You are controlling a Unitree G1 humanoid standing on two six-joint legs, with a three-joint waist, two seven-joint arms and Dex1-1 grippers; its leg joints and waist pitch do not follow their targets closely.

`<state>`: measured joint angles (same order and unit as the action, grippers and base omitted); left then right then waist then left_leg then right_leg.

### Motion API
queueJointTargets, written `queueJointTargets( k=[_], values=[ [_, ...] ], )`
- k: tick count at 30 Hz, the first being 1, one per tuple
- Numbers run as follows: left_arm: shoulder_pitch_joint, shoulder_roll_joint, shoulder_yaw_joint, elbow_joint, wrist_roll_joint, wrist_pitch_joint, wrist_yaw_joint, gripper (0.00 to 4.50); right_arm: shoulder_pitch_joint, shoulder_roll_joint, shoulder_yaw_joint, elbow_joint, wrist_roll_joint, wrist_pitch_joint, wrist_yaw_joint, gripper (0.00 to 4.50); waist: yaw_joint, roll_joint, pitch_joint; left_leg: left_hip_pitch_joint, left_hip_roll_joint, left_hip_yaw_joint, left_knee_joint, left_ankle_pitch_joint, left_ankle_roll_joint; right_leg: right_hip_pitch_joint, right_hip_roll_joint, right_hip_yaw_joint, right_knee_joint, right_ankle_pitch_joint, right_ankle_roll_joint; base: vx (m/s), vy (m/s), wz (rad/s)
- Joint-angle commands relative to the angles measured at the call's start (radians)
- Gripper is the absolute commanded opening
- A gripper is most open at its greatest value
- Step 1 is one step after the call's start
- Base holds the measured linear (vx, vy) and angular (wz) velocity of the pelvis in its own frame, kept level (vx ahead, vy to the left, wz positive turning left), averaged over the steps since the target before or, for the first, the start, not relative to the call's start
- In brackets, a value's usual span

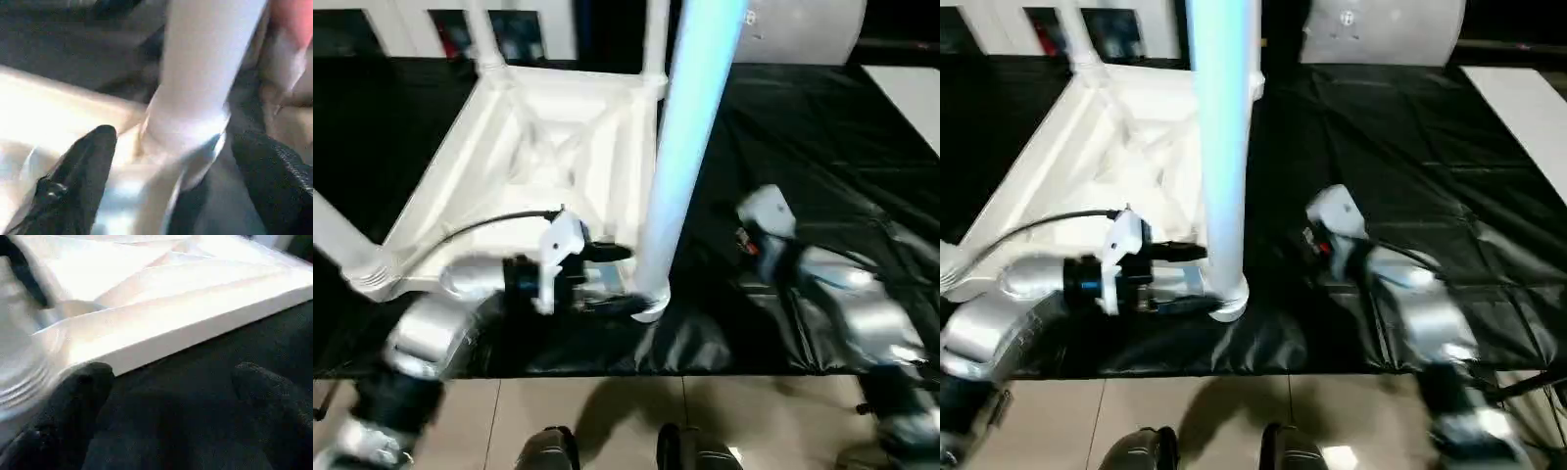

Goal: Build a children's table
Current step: Rotate table base, then rotate leg to tighten

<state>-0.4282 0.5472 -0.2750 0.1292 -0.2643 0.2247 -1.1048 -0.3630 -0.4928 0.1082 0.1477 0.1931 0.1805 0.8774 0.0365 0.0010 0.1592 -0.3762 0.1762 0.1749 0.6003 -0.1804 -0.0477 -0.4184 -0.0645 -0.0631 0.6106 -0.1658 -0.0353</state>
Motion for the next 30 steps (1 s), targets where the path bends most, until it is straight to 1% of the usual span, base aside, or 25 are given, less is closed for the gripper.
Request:
queueJointTargets(
  k=[1,2,3,4,5,6,7,8,9,10,11,12,13,14,16,18,19,21,22,23,24,27,28,30],
  values=[
    [-0.052,0.017,-0.034,0.078,0.059,-0.061,-0.041,3.83,0.044,-0.051,0.016,-0.107,0.045,0.069,0.098,4.5,0.005,0.009,-0.089,0.024,0.047,-0.013,-0.073,-0.211,0.059,0.059,-0.071,0.06,-0.082,-0.287,-0.203,0.0,0.0,0.0],
    [-0.061,0.02,-0.038,0.091,0.065,-0.069,-0.048,3.73,0.052,-0.06,0.018,-0.122,0.052,0.077,0.112,4.5,0.005,0.008,-0.089,0.019,0.046,-0.015,-0.074,-0.207,0.059,0.063,-0.071,0.06,-0.08,-0.286,-0.202,0.0,0.0,0.0],
    [-0.07,0.024,-0.042,0.106,0.072,-0.078,-0.056,3.6,0.061,-0.071,0.02,-0.139,0.058,0.085,0.128,4.5,0.007,0.007,-0.092,0.018,0.05,-0.017,-0.074,-0.2,0.054,0.063,-0.076,0.059,-0.077,-0.274,-0.209,0.0,0.0,0.0],
    [-0.073,0.026,-0.044,0.111,0.074,-0.081,-0.058,3.52,0.064,-0.073,0.02,-0.143,0.059,0.085,0.131,4.5,0.004,0.003,-0.094,0.012,0.048,-0.018,-0.073,-0.19,0.053,0.067,-0.077,0.058,-0.074,-0.268,-0.215,0.0,0.0,0.0],
    [-0.085,0.034,-0.053,0.135,0.089,-0.096,-0.072,3.49,0.076,-0.087,0.024,-0.166,0.065,0.09,0.145,4.5,0.004,0.003,-0.092,0.013,0.046,-0.017,-0.073,-0.187,0.055,0.064,-0.077,0.058,-0.08,-0.281,-0.214,0.0,0.0,0.0],
    [-0.105,0.045,-0.068,0.175,0.111,-0.124,-0.097,3.46,0.092,-0.104,0.029,-0.197,0.075,0.097,0.159,4.5,0.004,0.004,-0.093,0.015,0.047,-0.015,-0.07,-0.19,0.054,0.063,-0.078,0.059,-0.078,-0.284,-0.215,0.0,0.0,0.0],
    [-0.122,0.051,-0.08,0.209,0.128,-0.145,-0.113,3.39,0.102,-0.116,0.034,-0.219,0.082,0.102,0.169,4.5,0.006,0.009,-0.092,0.017,0.045,-0.015,-0.072,-0.197,0.057,0.062,-0.076,0.059,-0.085,-0.309,-0.203,0.0,0.0,0.0],
    [-0.138,0.051,-0.083,0.241,0.139,-0.166,-0.128,3.27,0.113,-0.124,0.037,-0.242,0.088,0.109,0.173,4.5,0.005,0.006,-0.093,0.018,0.045,-0.015,-0.071,-0.197,0.059,0.062,-0.075,0.06,-0.085,-0.31,-0.199,0.0,0.0,0.0],
    [-0.142,0.05,-0.084,0.25,0.141,-0.17,-0.134,3.15,0.115,-0.126,0.038,-0.248,0.09,0.113,0.174,4.5,0.005,0.004,-0.094,0.012,0.044,-0.017,-0.072,-0.187,0.059,0.066,-0.076,0.059,-0.083,-0.309,-0.193,0.0,0.0,0.0],
    [-0.155,0.049,-0.086,0.274,0.144,-0.181,-0.156,3.09,0.126,-0.13,0.039,-0.273,0.098,0.129,0.177,4.5,0.005,0.005,-0.095,0.013,0.046,-0.017,-0.071,-0.183,0.056,0.065,-0.078,0.058,-0.081,-0.306,-0.194,0.0,0.0,0.0],
    [-0.16,0.051,-0.088,0.281,0.143,-0.178,-0.172,3.04,0.131,-0.131,0.038,-0.284,0.102,0.139,0.178,4.5,0.006,0.011,-0.095,0.014,0.047,-0.018,-0.071,-0.18,0.055,0.064,-0.078,0.059,-0.081,-0.3,-0.202,0.0,0.0,0.0],
    [-0.163,0.052,-0.089,0.285,0.141,-0.174,-0.182,2.83,0.133,-0.131,0.038,-0.291,0.104,0.145,0.18,4.5,0.006,0.01,-0.097,0.014,0.048,-0.018,-0.071,-0.178,0.054,0.063,-0.078,0.058,-0.081,-0.291,-0.207,0.0,0.0,0.0],
    [-0.164,0.055,-0.09,0.286,0.14,-0.173,-0.191,2.83,0.137,-0.131,0.037,-0.298,0.106,0.153,0.181,4.5,0.005,0.009,-0.096,0.014,0.048,-0.018,-0.072,-0.181,0.052,0.063,-0.077,0.057,-0.078,-0.278,-0.22,0.0,0.0,0.0],
    [-0.164,0.055,-0.09,0.286,0.14,-0.173,-0.191,2.66,0.137,-0.13,0.037,-0.299,0.106,0.153,0.181,4.5,0.006,0.01,-0.096,0.015,0.049,-0.018,-0.072,-0.183,0.051,0.062,-0.078,0.057,-0.078,-0.274,-0.225,0.0,0.0,0.0],
    [-0.163,0.062,-0.09,0.29,0.143,-0.178,-0.201,2.59,0.144,-0.128,0.036,-0.311,0.105,0.164,0.179,4.5,0.008,0.011,-0.096,0.015,0.05,-0.017,-0.071,-0.185,0.049,0.062,-0.078,0.058,-0.076,-0.262,-0.234,0.0,0.0,0.0],
    [-0.162,0.064,-0.088,0.291,0.141,-0.182,-0.201,2.38,0.146,-0.126,0.036,-0.314,0.107,0.166,0.178,4.5,0.008,0.01,-0.096,0.016,0.05,-0.017,-0.072,-0.187,0.049,0.062,-0.078,0.058,-0.076,-0.26,-0.236,0.0,0.0,0.0],
    [-0.167,0.055,-0.075,0.319,0.134,-0.194,-0.213,2.28,0.15,-0.128,0.04,-0.321,0.113,0.172,0.174,4.5,0.008,0.008,-0.095,0.014,0.048,-0.016,-0.071,-0.189,0.049,0.063,-0.079,0.058,-0.079,-0.275,-0.232,0.0,0.0,0.0],
    [-0.168,0.051,-0.066,0.331,0.125,-0.192,-0.229,2.17,0.151,-0.127,0.043,-0.326,0.118,0.178,0.173,4.5,0.01,0.009,-0.095,0.016,0.048,-0.016,-0.071,-0.192,0.046,0.063,-0.079,0.058,-0.08,-0.294,-0.223,0.0,0.0,0.0],
    [-0.169,0.049,-0.062,0.334,0.121,-0.189,-0.237,2.17,0.15,-0.125,0.044,-0.326,0.118,0.18,0.173,4.5,0.01,0.007,-0.094,0.016,0.049,-0.017,-0.072,-0.189,0.046,0.062,-0.08,0.058,-0.079,-0.295,-0.222,0.0,0.0,0.0],
    [-0.168,0.048,-0.059,0.335,0.119,-0.187,-0.24,1.96,0.15,-0.124,0.044,-0.327,0.119,0.182,0.172,4.5,0.01,0.008,-0.095,0.016,0.049,-0.017,-0.071,-0.189,0.045,0.062,-0.081,0.058,-0.079,-0.294,-0.223,0.0,0.0,0.0],
    [-0.168,0.048,-0.059,0.335,0.118,-0.187,-0.241,1.87,0.15,-0.124,0.044,-0.327,0.119,0.182,0.172,4.5,0.011,0.008,-0.095,0.016,0.05,-0.017,-0.071,-0.187,0.045,0.061,-0.081,0.058,-0.079,-0.29,-0.225,0.0,0.0,0.0],
    [-0.165,0.047,-0.051,0.338,0.113,-0.181,-0.249,1.77,0.149,-0.12,0.045,-0.328,0.121,0.187,0.173,4.5,0.012,0.008,-0.095,0.015,0.05,-0.016,-0.072,-0.183,0.046,0.062,-0.08,0.058,-0.078,-0.279,-0.229,0.0,0.0,0.0],
    [-0.165,0.049,-0.05,0.356,0.119,-0.191,-0.253,1.63,0.146,-0.116,0.045,-0.327,0.121,0.192,0.174,4.5,0.011,0.004,-0.095,0.013,0.048,-0.016,-0.071,-0.18,0.048,0.063,-0.08,0.058,-0.078,-0.281,-0.226,0.0,0.0,0.0],
    [-0.165,0.05,-0.051,0.361,0.122,-0.196,-0.253,1.41,0.145,-0.116,0.046,-0.326,0.12,0.192,0.174,4.5,0.011,0.005,-0.095,0.015,0.048,-0.016,-0.071,-0.181,0.048,0.062,-0.08,0.058,-0.079,-0.293,-0.219,0.0,0.0,0.0]
  ],
)
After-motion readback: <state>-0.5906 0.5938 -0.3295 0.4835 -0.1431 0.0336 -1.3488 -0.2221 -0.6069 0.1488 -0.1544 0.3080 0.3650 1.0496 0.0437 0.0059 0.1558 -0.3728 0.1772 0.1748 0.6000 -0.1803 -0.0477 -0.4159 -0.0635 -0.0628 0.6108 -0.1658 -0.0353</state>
